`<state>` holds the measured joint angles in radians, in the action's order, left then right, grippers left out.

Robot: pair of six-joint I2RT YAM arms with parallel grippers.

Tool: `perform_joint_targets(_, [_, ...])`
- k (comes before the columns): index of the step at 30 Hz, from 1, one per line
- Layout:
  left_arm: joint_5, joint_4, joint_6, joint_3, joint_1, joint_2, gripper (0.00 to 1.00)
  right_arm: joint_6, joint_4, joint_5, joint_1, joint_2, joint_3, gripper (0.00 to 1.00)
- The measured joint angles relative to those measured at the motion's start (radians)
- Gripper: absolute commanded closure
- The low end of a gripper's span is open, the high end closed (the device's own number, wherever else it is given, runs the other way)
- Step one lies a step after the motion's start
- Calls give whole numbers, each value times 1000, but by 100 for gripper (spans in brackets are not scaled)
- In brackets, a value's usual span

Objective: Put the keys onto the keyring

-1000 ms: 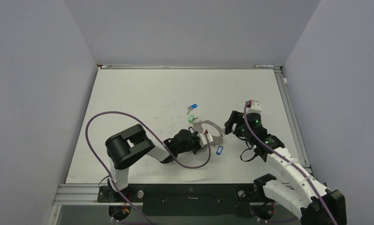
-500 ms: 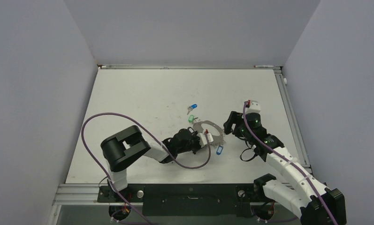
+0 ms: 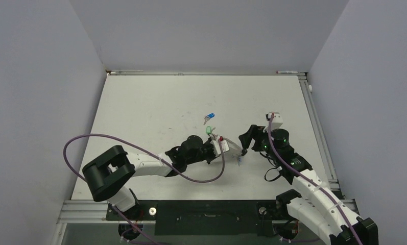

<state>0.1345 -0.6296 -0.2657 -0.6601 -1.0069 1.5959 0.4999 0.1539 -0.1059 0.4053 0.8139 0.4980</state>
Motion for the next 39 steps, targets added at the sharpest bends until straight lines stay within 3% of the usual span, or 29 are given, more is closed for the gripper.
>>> perform_joint_targets(13, [-31,224,-8,56,-12,-335,100,-19,-238,-259,12,-160,-65,29])
perform_joint_targets(22, [-101,392,24,55,-79,-547,100,-77,-296,-324,201,-128,-36,29])
perform_joint_targets(31, [-224,651,71,-44,-186,-721,100,-128,-369,-464,245,-66,18,41])
perform_joint_targets(39, [-244,670,112,20,-192,-859,100,-135,-460,-666,268,15,41,48])
